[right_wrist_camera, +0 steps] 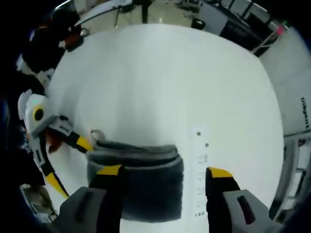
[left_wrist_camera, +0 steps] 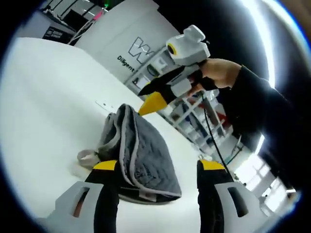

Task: Open the folded towel by lifting each exposed corner and separating the folded layers until the towel lies flat within the target outline without major curled edges

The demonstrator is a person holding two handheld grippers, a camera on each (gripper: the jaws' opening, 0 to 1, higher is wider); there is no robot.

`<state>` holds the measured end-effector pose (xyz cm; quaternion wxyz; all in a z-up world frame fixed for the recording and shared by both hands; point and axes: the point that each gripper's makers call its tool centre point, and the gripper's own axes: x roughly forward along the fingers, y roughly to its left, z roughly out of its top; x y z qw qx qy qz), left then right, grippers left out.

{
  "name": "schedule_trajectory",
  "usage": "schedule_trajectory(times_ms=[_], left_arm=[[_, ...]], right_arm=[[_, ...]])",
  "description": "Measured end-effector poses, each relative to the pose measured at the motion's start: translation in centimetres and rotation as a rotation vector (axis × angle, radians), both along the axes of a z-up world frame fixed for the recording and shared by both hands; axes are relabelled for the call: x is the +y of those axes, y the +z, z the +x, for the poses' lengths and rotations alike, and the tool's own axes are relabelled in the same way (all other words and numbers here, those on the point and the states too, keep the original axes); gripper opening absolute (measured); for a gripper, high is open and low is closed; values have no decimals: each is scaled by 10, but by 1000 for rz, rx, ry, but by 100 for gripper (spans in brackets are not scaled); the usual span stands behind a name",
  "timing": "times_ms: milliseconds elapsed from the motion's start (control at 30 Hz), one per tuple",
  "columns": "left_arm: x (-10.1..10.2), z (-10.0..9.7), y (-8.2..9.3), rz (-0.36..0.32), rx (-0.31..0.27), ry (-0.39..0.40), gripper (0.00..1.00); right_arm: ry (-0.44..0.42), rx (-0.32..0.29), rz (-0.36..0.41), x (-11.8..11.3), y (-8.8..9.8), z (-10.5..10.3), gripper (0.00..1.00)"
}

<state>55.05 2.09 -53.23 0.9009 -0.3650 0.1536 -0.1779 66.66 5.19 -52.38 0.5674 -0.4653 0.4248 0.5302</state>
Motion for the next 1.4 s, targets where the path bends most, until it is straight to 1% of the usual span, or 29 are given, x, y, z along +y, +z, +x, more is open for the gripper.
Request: schedule_trajectory(times_ms=[67,200,300,400,533,633,800,867,933,1000,1067,1100,1200,1300,1400], left_arm=[[2,4,-4,1,8,5,56],[6,3,-8,-5,19,17,53],[14,2,-3,-2,8,45,57],[16,1,3,-4,-2,55,62],[23,4,5,5,-10,89,68],[26,6,2,7,1,105,73],[20,11,-3,-5,15,90,72],[23,13,-8,-6,24,97,72],[25,14,-11,-10,34,103,71],[26,14,-11,-11,36,107,68],[26,15,-5,-11,15,105,61],[23,16,-2,-18,-1,88,57],[23,18,-6,6,3,90,58],[24,18,-12,18,13,94,59],[25,18,-12,38,3,97,51]], right_arm=[[-32,5,10,3,-1,2,69],[-36,12,4,3,-9,2,69],[-28,12,-6,0,-14,4,68],[-29,21,-1,-1,-14,5,68],[-27,20,-1,-1,-13,6,66],[-28,24,-3,-2,-13,6,66],[-30,31,-2,-4,-14,7,66],[-31,33,-1,-4,-15,7,65],[-27,38,-2,-5,-16,5,64],[-23,39,-5,-5,-16,4,64],[-25,37,-2,-5,-16,6,64],[-27,37,-1,-4,-16,6,64],[-41,70,-8,-5,-19,-1,65],[-39,79,-9,-4,-21,-5,65],[-49,90,-8,-4,-24,-6,63]])
